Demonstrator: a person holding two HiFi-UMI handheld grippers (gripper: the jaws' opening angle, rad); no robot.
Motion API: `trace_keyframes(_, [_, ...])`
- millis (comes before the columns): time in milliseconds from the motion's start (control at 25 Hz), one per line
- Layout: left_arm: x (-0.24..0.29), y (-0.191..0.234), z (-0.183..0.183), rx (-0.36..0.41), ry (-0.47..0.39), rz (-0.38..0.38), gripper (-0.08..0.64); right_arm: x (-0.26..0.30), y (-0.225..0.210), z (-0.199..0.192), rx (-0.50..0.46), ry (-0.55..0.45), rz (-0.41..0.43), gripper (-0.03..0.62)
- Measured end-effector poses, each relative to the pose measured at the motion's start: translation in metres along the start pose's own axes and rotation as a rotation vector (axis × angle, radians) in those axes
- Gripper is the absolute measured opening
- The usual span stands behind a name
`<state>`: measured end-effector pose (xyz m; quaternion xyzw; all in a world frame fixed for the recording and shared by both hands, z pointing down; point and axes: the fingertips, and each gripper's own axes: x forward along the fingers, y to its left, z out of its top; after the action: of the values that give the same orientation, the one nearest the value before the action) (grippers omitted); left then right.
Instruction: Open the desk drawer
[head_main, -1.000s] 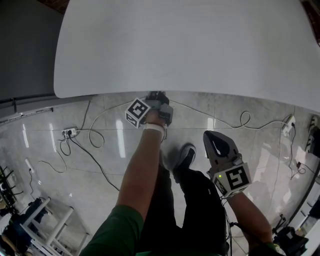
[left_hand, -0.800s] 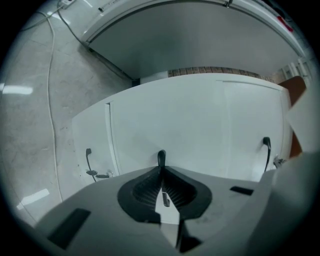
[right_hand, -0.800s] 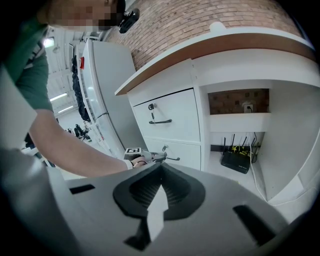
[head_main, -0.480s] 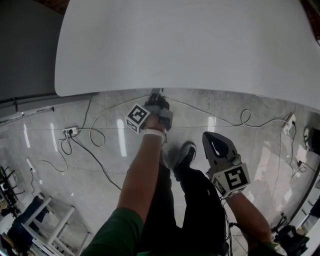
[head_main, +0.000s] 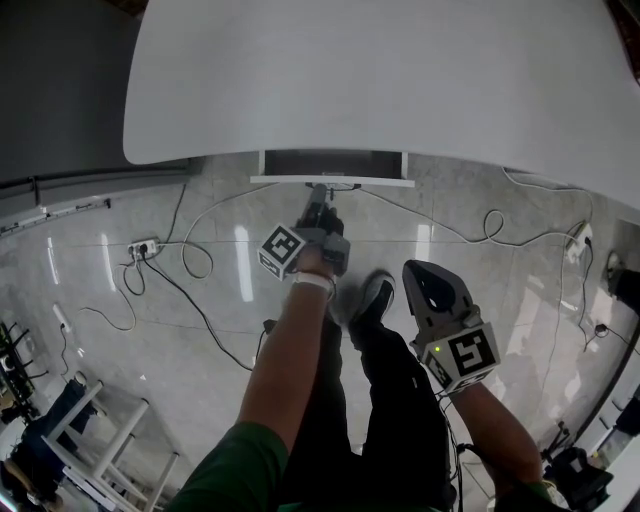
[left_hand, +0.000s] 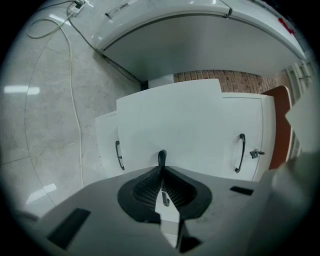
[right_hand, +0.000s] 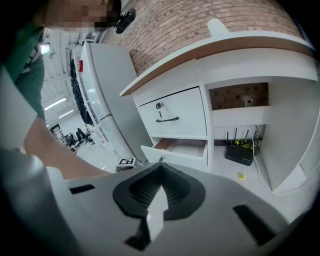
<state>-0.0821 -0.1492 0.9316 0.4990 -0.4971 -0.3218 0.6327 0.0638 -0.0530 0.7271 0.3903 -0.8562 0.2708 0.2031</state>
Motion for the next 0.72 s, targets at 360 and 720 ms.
trace_keyframes(360, [-0.060,0.022,-0.022,-0.023,0.023,0.070,0.020,-0.012,0.026,-0.001,0.031,0.018,0.014,0.000])
trace_keyframes(720, [-0.077,0.038,-0.033,0.020,0.089,0.134,0.021,-0.023,0.029,-0.009,0.014,0.046,-0.030,0.002])
